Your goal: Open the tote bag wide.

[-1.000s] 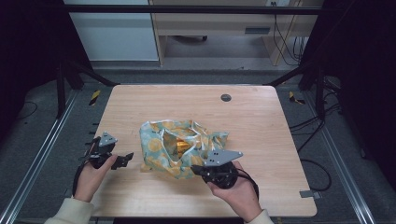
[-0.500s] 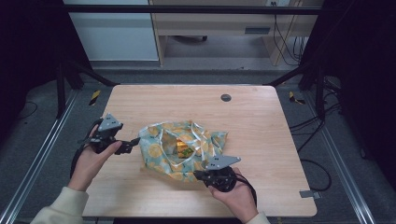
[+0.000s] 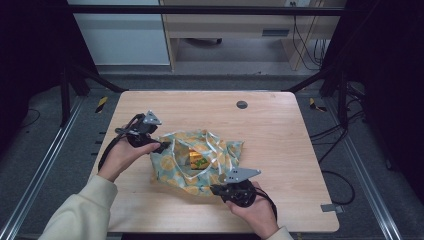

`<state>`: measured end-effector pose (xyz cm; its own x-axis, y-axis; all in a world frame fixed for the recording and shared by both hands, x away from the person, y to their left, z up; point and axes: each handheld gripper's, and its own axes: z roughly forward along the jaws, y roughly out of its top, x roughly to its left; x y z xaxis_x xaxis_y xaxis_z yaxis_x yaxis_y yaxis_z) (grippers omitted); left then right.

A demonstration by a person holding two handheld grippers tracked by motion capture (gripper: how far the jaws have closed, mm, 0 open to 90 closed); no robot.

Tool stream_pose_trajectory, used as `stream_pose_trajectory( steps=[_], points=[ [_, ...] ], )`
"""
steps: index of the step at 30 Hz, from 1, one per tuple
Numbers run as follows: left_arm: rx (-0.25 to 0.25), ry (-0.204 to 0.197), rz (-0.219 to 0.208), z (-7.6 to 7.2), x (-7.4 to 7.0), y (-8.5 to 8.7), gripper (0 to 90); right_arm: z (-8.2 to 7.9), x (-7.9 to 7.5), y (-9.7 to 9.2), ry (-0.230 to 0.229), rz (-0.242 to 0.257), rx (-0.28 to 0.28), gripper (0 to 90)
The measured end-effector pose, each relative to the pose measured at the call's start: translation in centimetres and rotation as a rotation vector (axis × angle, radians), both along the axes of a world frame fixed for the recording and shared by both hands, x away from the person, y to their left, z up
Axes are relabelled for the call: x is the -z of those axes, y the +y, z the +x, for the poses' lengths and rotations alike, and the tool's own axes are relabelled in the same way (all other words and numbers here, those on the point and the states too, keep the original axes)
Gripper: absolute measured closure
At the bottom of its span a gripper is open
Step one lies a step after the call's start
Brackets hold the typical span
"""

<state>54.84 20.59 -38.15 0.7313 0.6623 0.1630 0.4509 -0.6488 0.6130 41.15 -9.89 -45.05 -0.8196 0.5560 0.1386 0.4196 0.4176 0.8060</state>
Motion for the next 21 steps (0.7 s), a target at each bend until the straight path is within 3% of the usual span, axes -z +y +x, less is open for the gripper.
stream_pose_trajectory(
  steps=[1,2,3,4,5,6,9,11,13,18,21],
  points=[
    [0.005,0.0,-0.003,-0.1,0.1,-0.2,35.0,0.0,0.0,0.0,-0.003,-0.003,-0.005,87.3],
    [0.012,-0.006,-0.004,-0.2,0.2,-0.3,52.8,-0.1,0.0,0.2,-0.003,-0.006,-0.004,87.3],
    [0.017,-0.014,0.0,-0.4,0.2,-0.4,52.8,-0.1,0.0,0.2,-0.003,-0.006,-0.004,87.3],
    [0.029,-0.017,-0.004,-0.6,0.1,-0.5,73.3,-0.1,0.1,0.3,-0.006,-0.014,-0.005,87.3],
    [0.038,-0.023,-0.006,-0.8,0.1,-0.4,73.3,-0.1,0.1,0.3,-0.006,-0.014,-0.005,87.3],
    [0.042,-0.027,-0.019,-1.0,0.0,-0.4,84.8,0.0,0.2,0.3,-0.002,-0.022,-0.003,87.3],
    [0.053,-0.057,-0.041,-1.9,-0.6,0.0,89.0,0.0,0.4,0.3,0.003,-0.026,0.0,87.3],
    [0.057,-0.094,-0.097,-3.2,-1.3,0.4,89.4,0.1,0.6,0.3,0.004,-0.03,0.0,87.0],
    [0.072,-0.12,-0.122,-4.5,-1.9,0.7,89.5,0.0,0.6,0.4,0.003,-0.04,0.004,86.8],
    [0.134,-0.104,-0.201,-8.2,-1.4,1.9,89.5,0.1,0.9,0.5,-0.006,-0.079,0.015,85.8],
    [0.167,-0.078,-0.215,-9.9,-0.3,2.2,89.4,0.2,1.0,0.3,-0.004,-0.082,0.031,85.6]
  ],
)
